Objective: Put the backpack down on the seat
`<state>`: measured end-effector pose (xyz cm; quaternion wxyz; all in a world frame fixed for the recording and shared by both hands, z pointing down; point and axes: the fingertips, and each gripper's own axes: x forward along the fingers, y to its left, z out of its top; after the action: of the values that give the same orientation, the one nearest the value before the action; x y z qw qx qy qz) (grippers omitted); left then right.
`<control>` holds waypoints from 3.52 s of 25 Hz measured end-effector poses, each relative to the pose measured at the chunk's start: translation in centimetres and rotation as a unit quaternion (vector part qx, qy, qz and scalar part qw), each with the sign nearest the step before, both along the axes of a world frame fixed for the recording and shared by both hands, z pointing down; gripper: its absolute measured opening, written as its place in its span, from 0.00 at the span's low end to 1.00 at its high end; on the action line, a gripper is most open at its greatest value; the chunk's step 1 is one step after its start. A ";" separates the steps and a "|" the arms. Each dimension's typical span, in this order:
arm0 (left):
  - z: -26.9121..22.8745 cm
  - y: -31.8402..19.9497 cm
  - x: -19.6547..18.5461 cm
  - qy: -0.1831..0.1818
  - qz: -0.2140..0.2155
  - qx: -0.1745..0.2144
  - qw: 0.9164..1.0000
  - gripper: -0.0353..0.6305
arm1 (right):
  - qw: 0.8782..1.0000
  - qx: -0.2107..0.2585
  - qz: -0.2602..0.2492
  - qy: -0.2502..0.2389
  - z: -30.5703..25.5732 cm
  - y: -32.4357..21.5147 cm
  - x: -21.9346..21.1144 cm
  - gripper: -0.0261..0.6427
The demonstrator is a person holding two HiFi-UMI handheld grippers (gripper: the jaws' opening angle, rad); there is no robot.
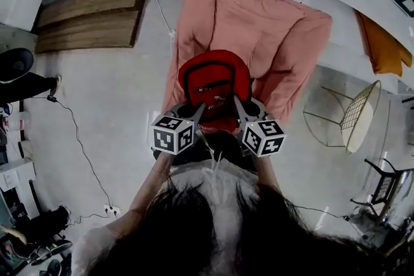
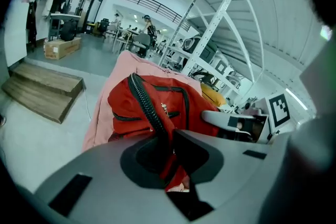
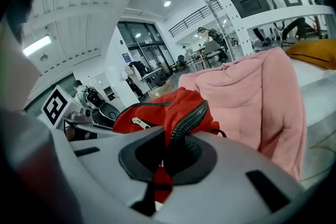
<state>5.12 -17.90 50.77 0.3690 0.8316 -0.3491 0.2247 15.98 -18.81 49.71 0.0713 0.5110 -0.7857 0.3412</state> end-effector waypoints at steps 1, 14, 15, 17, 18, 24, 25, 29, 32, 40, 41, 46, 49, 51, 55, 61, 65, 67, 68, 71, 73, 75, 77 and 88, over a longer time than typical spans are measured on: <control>0.4 -0.6 0.4 -0.001 -0.008 -0.002 1.000 0.15 | 1.000 -0.003 -0.005 0.001 0.4 -0.8 0.4 0.09; 10.2 -8.3 3.2 -0.015 -0.037 -0.063 0.997 0.15 | 0.994 -0.093 -0.049 0.018 11.5 -9.3 3.9 0.09; 11.1 -8.7 3.5 -0.016 -0.034 -0.071 0.997 0.15 | 0.994 -0.101 -0.048 0.023 12.6 -9.9 4.2 0.09; 13.3 -9.6 3.7 -0.022 -0.029 -0.089 0.995 0.15 | 0.992 -0.116 -0.044 0.035 14.7 -11.1 4.9 0.09; 14.4 -9.9 3.7 -0.025 -0.028 -0.099 0.994 0.15 | 0.991 -0.123 -0.043 0.041 15.7 -11.5 5.2 0.09; 20.7 -12.1 2.2 -0.019 -0.075 -0.149 0.986 0.15 | 0.986 -0.156 -0.049 0.040 21.1 -13.9 5.6 0.09; 21.8 -12.6 1.7 -0.018 -0.087 -0.159 0.983 0.15 | 0.985 -0.158 -0.054 0.041 21.9 -14.4 5.3 0.09; 25.9 -13.5 -0.1 -0.036 -0.107 -0.185 0.976 0.15 | 0.981 -0.172 -0.071 0.062 25.5 -15.8 4.6 0.09; 28.3 -13.3 -1.0 -0.087 -0.082 -0.179 0.976 0.15 | 0.974 -0.193 -0.083 0.082 28.3 -16.3 4.1 0.09; 31.0 -11.7 -1.6 -0.113 -0.111 -0.212 0.964 0.15 | 0.966 -0.213 -0.090 0.120 31.7 -15.2 4.1 0.09; 30.8 -11.4 -1.5 -0.110 -0.113 -0.212 0.964 0.15 | 0.966 -0.211 -0.089 0.121 31.5 -15.0 4.1 0.09; 30.1 -10.1 -1.7 -0.103 -0.078 -0.204 0.970 0.26 | 0.966 -0.210 -0.083 0.125 30.5 -14.0 4.1 0.10; 29.3 -9.4 -2.2 -0.093 -0.064 -0.193 0.975 0.39 | 0.967 -0.212 -0.076 0.120 29.8 -13.4 4.2 0.34; 28.2 -9.2 -3.1 -0.088 -0.069 -0.180 0.977 0.39 | 0.967 -0.211 -0.073 0.121 29.0 -12.7 4.2 0.39; 25.6 -8.6 -4.7 -0.073 -0.077 -0.156 0.982 0.39 | 0.962 -0.207 -0.056 0.166 27.9 -10.4 5.5 0.39; 20.8 -6.3 -6.8 -0.021 -0.089 -0.131 0.987 0.39 | 0.962 -0.211 -0.013 0.174 24.9 -5.0 6.7 0.39; 17.0 -4.1 -8.0 0.003 -0.071 -0.097 0.993 0.39 | 0.975 -0.178 0.016 0.130 20.2 -1.9 4.8 0.39; 15.0 -3.3 -8.2 0.012 -0.056 -0.070 0.996 0.39 | 0.981 -0.154 0.023 0.115 17.8 -0.7 3.5 0.39; 14.1 -2.9 -8.3 0.018 -0.048 -0.058 0.997 0.39 | 0.984 -0.141 0.026 0.110 16.7 -0.2 2.8 0.39; 11.3 -1.2 -8.7 0.041 -0.032 -0.026 0.998 0.39 | 0.990 -0.102 0.028 0.095 13.2 1.7 0.5 0.39; 9.2 -0.1 -9.2 0.061 -0.028 -0.005 0.998 0.39 | 0.993 -0.074 0.027 0.088 10.9 2.9 -1.3 0.39; 6.9 0.9 -9.6 0.085 -0.022 0.017 0.996 0.39 | 0.995 -0.045 0.029 0.081 8.4 4.0 -3.1 0.39; 4.7 2.5 -10.0 0.108 -0.011 0.032 0.994 0.38 | 0.997 -0.022 0.035 0.072 6.2 5.4 -4.8 0.38; 0.0 10.0 -13.4 0.115 0.042 0.091 0.988 0.28 | 0.996 0.036 0.055 0.066 0.5 12.6 -11.8 0.19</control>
<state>-8.23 -7.88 50.73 0.3199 0.8959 -0.2880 0.1097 4.21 -6.26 50.23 0.0858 0.5773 -0.7616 0.2818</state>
